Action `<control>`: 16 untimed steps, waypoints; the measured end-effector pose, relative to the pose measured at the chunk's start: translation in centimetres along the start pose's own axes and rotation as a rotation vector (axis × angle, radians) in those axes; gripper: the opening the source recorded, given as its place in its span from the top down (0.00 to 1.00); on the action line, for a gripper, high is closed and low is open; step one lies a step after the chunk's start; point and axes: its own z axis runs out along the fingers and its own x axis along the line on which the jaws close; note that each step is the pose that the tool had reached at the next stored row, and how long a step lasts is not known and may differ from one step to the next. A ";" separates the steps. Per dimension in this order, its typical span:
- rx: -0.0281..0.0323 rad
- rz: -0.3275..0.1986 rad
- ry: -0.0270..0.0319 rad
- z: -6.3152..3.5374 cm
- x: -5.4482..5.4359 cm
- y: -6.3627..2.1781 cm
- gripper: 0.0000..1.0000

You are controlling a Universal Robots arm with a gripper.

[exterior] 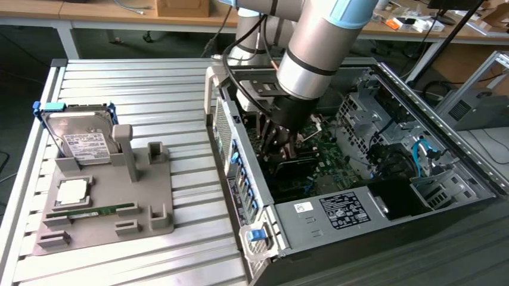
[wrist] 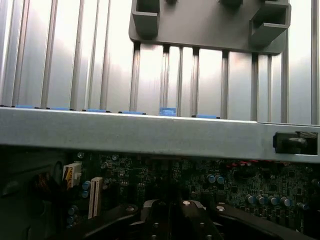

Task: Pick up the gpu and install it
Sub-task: 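Press down on the gpu until it lock into place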

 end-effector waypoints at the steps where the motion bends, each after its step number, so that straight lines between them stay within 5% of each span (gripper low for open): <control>1: -0.0001 0.000 0.0001 0.02 0.0 0.06 0.89; 7: -0.0022 0.001 0.0040 -0.37 -0.1 0.06 0.89; 9: 0.0031 0.000 -0.0027 -0.80 0.0 0.15 0.89; 12: 0.0024 0.000 -0.0003 -2.18 0.0 0.38 0.89; 16: 0.0017 0.000 -0.0002 -2.42 0.0 0.15 0.89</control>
